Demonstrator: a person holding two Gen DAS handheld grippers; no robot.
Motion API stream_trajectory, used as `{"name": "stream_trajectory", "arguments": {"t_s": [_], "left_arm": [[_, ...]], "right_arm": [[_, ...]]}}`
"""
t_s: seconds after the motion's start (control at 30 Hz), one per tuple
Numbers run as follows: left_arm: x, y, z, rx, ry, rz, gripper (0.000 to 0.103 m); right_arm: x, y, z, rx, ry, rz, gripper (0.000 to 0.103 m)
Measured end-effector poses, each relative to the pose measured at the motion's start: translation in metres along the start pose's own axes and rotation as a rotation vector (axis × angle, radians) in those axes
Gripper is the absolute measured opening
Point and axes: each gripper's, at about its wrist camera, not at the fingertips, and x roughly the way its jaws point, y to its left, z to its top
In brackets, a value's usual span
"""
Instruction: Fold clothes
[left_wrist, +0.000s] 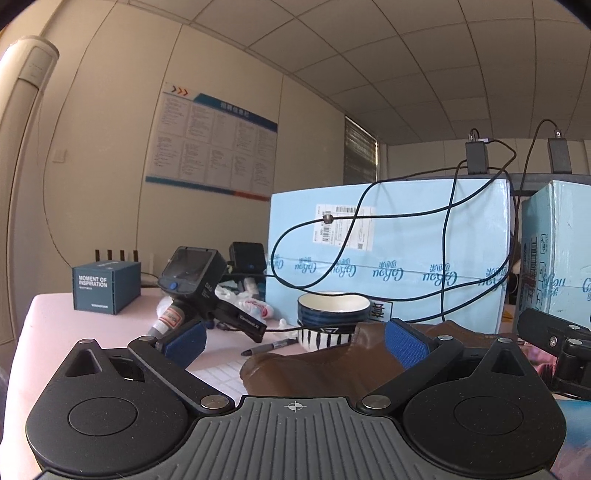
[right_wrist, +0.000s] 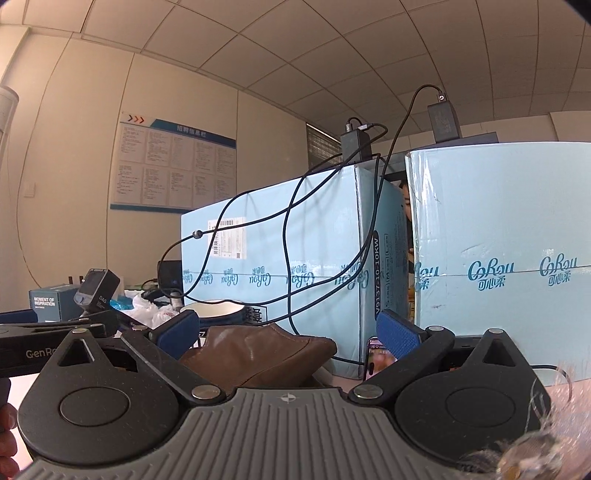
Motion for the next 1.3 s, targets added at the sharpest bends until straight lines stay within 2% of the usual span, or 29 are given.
{"name": "stream_trajectory", "arguments": {"t_s": [0.13,0.27,0.43,0.63,1.3], "left_arm": [[0.000,-0.007,-0.001,0.036,0.002,-0.009,0.103],[0.001,-0.011,-0.002,0.054,0.000,-0.046,0.103],[-0.001,-0.006,-0.002,0.007,-0.006,-0.071,0.103],[-0.006,-0.005,-0.001,-0.003,-0.033,-0.093,0.103],[-0.007,-0.004,-0.001,-0.012,-0.052,-0.101,0.103]], "right_arm": [[0.000,-0.002,0.000,-0.063,-0.027,0.007,0.103],[0.001,-0.002,0.000,-0.059,-0.018,0.029,0.103],[0.001,-0.001,-0.001,-0.061,-0.016,0.026,0.103],[0.001,0.001,-0.001,-0.069,-0.017,0.019,0.103],[0.001,0.000,-0.001,-0.067,-0.016,0.020,0.103]]}}
